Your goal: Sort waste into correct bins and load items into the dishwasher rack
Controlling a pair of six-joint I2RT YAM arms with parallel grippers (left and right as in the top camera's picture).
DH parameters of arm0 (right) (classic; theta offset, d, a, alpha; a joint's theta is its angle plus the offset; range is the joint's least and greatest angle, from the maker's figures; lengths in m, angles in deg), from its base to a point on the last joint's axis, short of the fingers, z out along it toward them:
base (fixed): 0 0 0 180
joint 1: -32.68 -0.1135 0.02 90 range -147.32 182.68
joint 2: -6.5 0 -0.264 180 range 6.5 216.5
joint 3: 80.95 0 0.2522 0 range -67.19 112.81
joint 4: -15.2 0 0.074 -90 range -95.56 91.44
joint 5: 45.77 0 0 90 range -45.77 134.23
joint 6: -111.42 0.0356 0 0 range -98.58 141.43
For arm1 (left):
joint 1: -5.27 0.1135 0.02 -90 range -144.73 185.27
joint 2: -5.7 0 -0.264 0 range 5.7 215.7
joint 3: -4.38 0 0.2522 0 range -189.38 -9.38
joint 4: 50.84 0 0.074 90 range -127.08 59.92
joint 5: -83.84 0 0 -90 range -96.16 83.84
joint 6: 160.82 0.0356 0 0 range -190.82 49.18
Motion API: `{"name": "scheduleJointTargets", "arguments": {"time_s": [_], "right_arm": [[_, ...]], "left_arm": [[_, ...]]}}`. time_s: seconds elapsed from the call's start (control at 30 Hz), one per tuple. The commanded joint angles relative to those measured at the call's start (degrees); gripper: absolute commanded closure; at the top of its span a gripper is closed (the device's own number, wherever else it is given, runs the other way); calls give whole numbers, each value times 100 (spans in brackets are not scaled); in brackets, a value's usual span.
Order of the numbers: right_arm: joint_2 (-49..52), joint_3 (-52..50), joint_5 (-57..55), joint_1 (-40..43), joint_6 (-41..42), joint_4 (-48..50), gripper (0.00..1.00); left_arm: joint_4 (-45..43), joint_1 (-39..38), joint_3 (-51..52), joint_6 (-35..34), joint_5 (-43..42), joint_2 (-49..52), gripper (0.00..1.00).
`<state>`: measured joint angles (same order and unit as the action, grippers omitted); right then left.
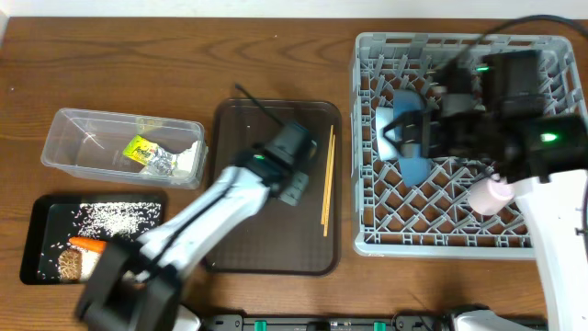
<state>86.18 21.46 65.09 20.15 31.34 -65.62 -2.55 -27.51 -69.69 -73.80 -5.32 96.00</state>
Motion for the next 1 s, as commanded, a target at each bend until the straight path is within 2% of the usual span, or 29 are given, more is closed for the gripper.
{"name": "scheduleJointTargets", "arguments": {"time_s": [0.0,0.07,0.17,0.3,0.37,0.4,0.47,0.67,0.8,0.87,0.97], "right_arm": [[317,15,-977,-931,911,63,13],[660,15,-1370,-1443,1399,98,13],[1305,15,-1394,-2011,1816,286,23],[2203,15,-1794,-2400,2656,433,53],[2581,15,-1749,-2463,2903,514,67],[2747,15,-1740,-2479,2999,549,75],[3027,15,-1733,-2498,3128,632,77],[3650,15,-1698,-2592,3239,837,74],[4059,15,-1762,-2618,3335,905,81],[4223,15,-1784,-2616,3381,933,89],[4378,15,-1843,-2612,3379,992,89]], "left_arm": [[216,605,-251,-125,461,-894,54],[385,1054,-251,-317,459,-1357,53],[564,1670,-251,-658,457,-1926,45],[697,2284,-249,-807,457,-2505,30],[789,2503,-251,-809,457,-2704,7],[839,2592,-249,-807,457,-2785,2],[940,2704,-249,-807,457,-2876,2],[1075,2774,-247,-807,459,-2861,2],[1095,2774,-245,-807,459,-2841,2],[1128,2774,-245,-807,459,-2841,2],[1154,2774,-245,-807,459,-2837,2]]}}
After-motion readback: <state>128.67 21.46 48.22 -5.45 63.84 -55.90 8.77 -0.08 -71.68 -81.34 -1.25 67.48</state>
